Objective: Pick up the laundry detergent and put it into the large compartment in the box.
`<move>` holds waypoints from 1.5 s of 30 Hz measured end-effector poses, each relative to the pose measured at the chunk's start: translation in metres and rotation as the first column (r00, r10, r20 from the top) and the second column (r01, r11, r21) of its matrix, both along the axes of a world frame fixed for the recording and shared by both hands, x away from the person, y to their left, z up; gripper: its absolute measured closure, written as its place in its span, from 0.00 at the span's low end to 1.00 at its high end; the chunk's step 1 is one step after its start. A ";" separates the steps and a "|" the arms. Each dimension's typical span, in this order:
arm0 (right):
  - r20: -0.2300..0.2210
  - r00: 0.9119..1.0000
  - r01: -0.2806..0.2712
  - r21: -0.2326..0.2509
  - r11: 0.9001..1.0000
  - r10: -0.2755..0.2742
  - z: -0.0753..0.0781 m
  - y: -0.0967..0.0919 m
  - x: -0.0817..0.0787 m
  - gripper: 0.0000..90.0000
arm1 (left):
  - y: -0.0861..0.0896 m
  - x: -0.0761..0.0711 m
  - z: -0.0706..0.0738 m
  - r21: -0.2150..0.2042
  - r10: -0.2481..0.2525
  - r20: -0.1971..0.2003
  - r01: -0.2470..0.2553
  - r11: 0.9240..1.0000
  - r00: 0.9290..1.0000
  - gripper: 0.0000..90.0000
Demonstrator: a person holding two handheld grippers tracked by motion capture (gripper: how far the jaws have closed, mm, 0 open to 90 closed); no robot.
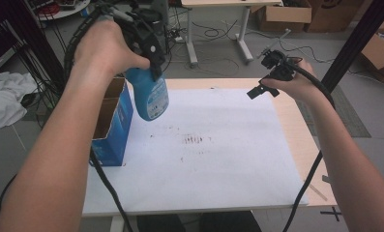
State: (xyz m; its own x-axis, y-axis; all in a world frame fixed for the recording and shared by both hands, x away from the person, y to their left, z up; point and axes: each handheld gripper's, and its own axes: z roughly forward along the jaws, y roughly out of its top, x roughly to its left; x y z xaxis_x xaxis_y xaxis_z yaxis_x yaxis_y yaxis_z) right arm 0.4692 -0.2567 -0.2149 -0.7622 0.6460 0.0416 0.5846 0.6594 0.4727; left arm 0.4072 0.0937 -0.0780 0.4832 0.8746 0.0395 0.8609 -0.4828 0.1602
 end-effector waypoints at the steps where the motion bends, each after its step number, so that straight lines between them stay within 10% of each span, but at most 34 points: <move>1: 0.000 1.000 0.001 0.001 1.000 -0.001 0.000 0.000 0.000 0.25 | 0.006 0.001 0.001 -0.007 0.041 0.007 -0.041 0.999 0.999 0.42; 12: -0.006 1.000 0.012 0.002 1.000 -0.012 -0.001 -0.003 0.001 0.25 | 0.074 0.007 0.010 0.024 0.338 0.050 -0.339 0.940 0.940 0.42; 23: -0.012 1.000 0.012 -0.002 1.000 -0.012 -0.004 -0.002 0.004 0.25 | 0.122 0.006 0.007 0.024 0.465 0.064 -0.467 0.884 0.883 0.42; 32: -0.014 1.000 0.014 -0.003 1.000 -0.014 -0.004 -0.003 0.005 0.25 | 0.140 0.004 0.002 0.020 0.495 0.059 -0.497 0.867 0.867 0.42; 45: -0.020 1.000 0.016 -0.007 1.000 -0.016 -0.006 -0.003 0.005 0.25 | 0.149 0.009 -0.030 0.047 0.500 0.031 -0.501 0.864 0.865 0.42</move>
